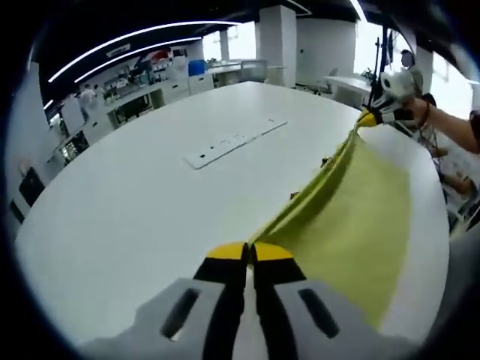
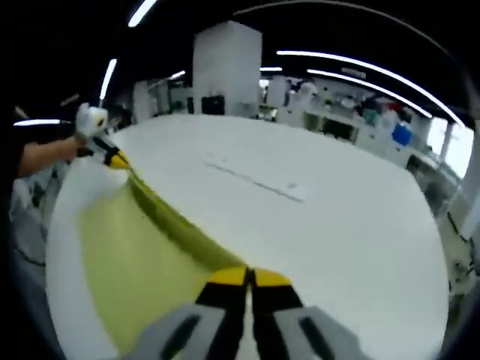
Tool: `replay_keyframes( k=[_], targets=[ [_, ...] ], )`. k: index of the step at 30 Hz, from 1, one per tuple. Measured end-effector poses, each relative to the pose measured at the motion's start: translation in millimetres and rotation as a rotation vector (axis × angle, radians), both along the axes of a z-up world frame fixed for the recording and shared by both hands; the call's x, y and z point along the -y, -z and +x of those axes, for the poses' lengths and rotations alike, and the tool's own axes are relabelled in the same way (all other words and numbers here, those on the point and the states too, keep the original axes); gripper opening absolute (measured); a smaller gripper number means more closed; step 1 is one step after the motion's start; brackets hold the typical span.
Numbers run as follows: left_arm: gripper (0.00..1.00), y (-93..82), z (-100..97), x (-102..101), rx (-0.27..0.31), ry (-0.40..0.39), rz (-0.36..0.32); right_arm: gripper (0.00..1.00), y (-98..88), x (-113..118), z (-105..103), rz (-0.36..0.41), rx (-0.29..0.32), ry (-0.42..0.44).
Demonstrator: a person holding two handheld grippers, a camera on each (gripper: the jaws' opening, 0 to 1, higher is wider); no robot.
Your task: Fold the garment on the visible template until the final outline fits inside the template.
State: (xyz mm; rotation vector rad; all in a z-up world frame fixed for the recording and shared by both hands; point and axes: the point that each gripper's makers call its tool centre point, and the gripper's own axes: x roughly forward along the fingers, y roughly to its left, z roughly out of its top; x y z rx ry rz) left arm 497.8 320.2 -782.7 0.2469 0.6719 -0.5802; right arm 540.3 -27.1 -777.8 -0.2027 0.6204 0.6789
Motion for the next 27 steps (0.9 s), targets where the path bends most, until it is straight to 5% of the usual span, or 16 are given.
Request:
replay_keyframes(
  k=[12,22,27],
  targets=[
    [0.00,34.3,15.9,-7.7,-0.079,-0.131,0.002,0.00,34.9,-1.5,15.7,-0.057,-0.054,0.058],
    [0.04,41.8,24.5,-13.8,-0.054,-0.162,0.064,0.00,50.0,-2.4,24.7,-0.043,-0.082,0.131],
    [0.18,40.5,16.6,-21.4,-0.064,-0.233,0.030,0.17,48.4,3.8,21.1,-0.059,-0.103,0.160]
  ],
)
